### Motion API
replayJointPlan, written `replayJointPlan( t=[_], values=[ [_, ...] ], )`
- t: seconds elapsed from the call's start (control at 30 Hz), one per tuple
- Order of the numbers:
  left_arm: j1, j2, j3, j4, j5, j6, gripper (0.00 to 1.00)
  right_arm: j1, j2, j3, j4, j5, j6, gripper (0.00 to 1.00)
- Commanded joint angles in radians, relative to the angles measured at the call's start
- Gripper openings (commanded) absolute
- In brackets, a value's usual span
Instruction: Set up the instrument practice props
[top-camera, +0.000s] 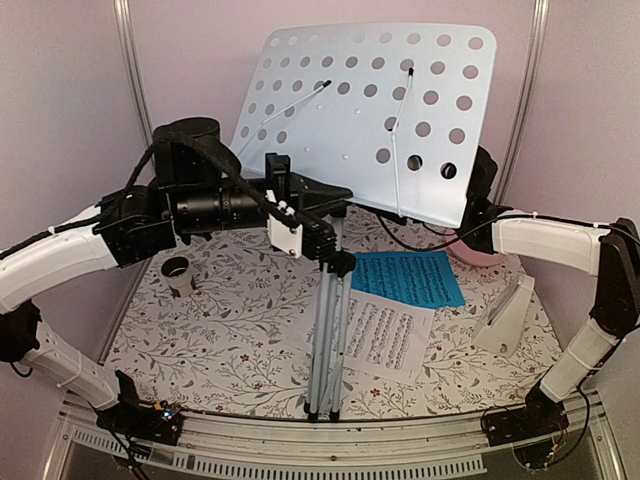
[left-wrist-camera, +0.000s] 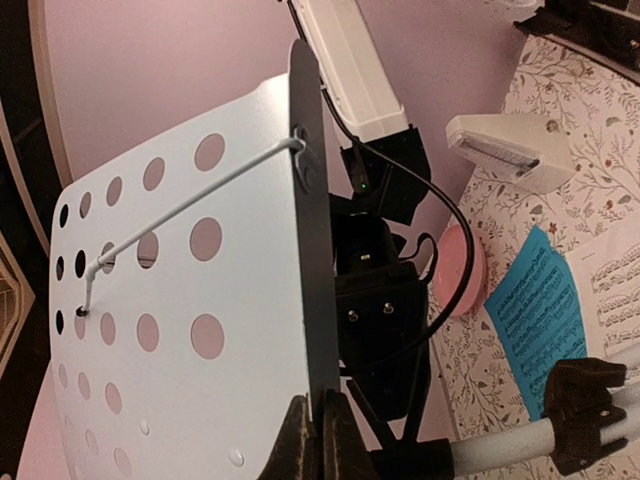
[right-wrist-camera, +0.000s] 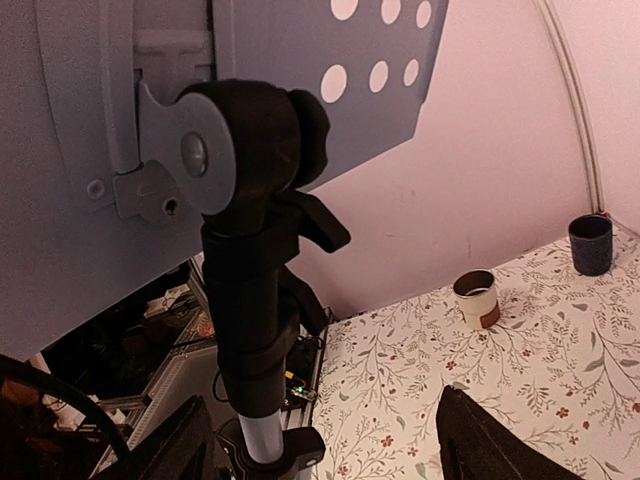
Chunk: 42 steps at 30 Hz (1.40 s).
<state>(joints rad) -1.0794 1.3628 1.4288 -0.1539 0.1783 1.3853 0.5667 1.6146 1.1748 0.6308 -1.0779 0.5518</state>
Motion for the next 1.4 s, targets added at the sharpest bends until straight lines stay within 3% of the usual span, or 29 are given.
replayJointPlan(
  t=[0.0, 0.13, 0.3, 0.5, 0.67, 0.73, 0.8, 0.93, 1.07, 1.23, 1.37],
  values=[
    [-0.033, -0.09, 0.035, 0.367, -0.039, 0.126, 0.0, 0.073, 0.032, 0.028, 0.028, -0.019, 0.026, 0.77],
    [-0.05, -0.094, 0.026, 0.371, -0.059, 0.147, 0.0, 0.116, 0.037, 0.028, 0.025, -0.017, 0.031, 0.77],
    [-0.058, -0.1, 0.017, 0.377, -0.054, 0.148, 0.0, 0.132, 0.048, 0.08, 0.021, 0.003, 0.035, 0.67],
    [-0.062, -0.095, 0.016, 0.365, -0.05, 0.151, 0.0, 0.137, 0.044, 0.1, -0.008, 0.017, 0.029, 0.42],
    [-0.071, -0.085, 0.008, 0.377, -0.063, 0.161, 0.0, 0.136, 0.033, 0.125, -0.046, 0.037, 0.006, 0.03],
    [-0.077, -0.087, -0.002, 0.392, -0.074, 0.164, 0.01, 0.137, 0.024, 0.146, -0.071, 0.047, -0.003, 0.0],
    [-0.082, -0.093, -0.015, 0.401, -0.091, 0.165, 0.13, 0.136, 0.008, 0.161, -0.092, 0.062, -0.024, 0.0],
    [-0.093, -0.135, -0.073, 0.451, -0.134, 0.165, 0.46, 0.133, -0.026, 0.197, -0.104, 0.09, -0.036, 0.0],
    [-0.115, -0.193, -0.116, 0.463, -0.196, 0.155, 0.69, 0.12, -0.054, 0.246, -0.12, 0.116, -0.05, 0.0],
    [-0.137, -0.282, -0.197, 0.503, -0.265, 0.049, 0.77, 0.088, -0.082, 0.309, -0.156, 0.153, -0.09, 0.0],
    [-0.139, -0.348, -0.285, 0.533, -0.36, -0.187, 0.75, 0.061, -0.106, 0.358, -0.2, 0.208, -0.139, 0.0]
  ],
)
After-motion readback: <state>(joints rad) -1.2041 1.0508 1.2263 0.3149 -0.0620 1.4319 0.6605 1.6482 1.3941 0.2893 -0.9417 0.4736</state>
